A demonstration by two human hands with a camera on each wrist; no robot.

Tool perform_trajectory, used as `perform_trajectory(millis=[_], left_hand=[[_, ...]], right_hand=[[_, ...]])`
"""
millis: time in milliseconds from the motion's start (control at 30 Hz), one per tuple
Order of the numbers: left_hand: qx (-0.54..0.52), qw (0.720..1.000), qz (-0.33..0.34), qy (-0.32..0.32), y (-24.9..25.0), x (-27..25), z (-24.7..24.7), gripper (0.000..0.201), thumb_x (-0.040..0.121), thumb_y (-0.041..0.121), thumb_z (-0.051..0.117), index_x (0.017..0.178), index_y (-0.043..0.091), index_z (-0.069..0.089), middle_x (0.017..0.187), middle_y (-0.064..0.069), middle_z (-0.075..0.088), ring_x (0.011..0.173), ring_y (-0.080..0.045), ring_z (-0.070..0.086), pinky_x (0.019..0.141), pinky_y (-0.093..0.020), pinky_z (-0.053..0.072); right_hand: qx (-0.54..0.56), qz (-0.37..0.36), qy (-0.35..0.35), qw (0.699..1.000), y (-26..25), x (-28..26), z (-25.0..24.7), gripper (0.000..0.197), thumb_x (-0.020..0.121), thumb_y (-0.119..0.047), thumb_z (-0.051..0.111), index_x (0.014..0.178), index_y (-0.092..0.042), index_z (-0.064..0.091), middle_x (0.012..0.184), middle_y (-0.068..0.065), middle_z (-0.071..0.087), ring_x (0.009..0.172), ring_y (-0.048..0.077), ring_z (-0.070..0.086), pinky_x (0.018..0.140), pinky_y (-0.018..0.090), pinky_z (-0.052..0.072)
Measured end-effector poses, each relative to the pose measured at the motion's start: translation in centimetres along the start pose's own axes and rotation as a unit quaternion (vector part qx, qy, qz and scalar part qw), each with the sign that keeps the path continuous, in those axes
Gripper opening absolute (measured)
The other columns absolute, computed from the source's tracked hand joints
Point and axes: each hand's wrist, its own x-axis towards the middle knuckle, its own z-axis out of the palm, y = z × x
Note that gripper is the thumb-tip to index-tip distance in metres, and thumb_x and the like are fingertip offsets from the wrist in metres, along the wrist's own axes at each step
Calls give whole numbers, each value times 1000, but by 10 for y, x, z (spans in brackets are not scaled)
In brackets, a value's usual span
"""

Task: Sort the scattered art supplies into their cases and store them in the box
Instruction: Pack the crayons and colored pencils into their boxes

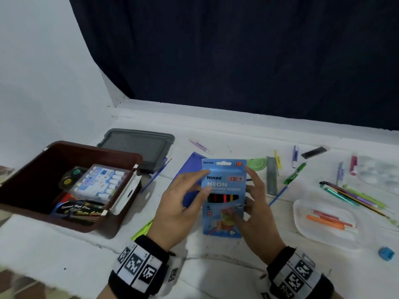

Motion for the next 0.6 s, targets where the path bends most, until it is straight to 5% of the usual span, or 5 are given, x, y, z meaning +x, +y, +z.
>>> perform_trajectory(millis=[167,267,367,433,600], left_hand=[[-132,988,-48,69,6,-12,-25,29,99,22,55,126,18,63,127,1,66,114,-17,67,98,-30,52],[-127,985,-39,114,14,-18,-50,28,95,20,52,120,14,65,116,-1,71,101,-15,71,86,-21,55],[-80,983,-13,162,22,-25,-87,22,96,18,50,109,11,67,106,-1,73,91,-10,71,79,-16,53],[-59,977,4,203,21,-28,-118,19,99,19,50,107,13,67,102,-1,73,91,-13,70,79,-23,55],[-59,968,23,244,-17,-29,-198,35,97,49,50,111,20,65,99,-8,68,89,-25,63,85,-47,51]], right_hand=[[7,-11,7,1000,-13,10,7,61,87,-17,74,132,-46,44,107,-14,69,103,8,68,80,27,58],[-77,-77,16,994,-26,18,18,41,86,-7,74,106,-41,64,101,-19,71,96,7,67,77,31,56],[-112,-137,19,984,-51,20,38,36,84,-5,74,106,-33,69,103,-22,69,94,2,66,76,20,53],[-125,-190,14,974,-73,24,53,31,86,-11,72,109,-31,69,103,-21,68,93,-1,65,76,13,50],[-236,-342,-21,909,-117,38,118,33,87,-11,72,119,-20,71,109,-10,73,91,4,64,71,20,55]])
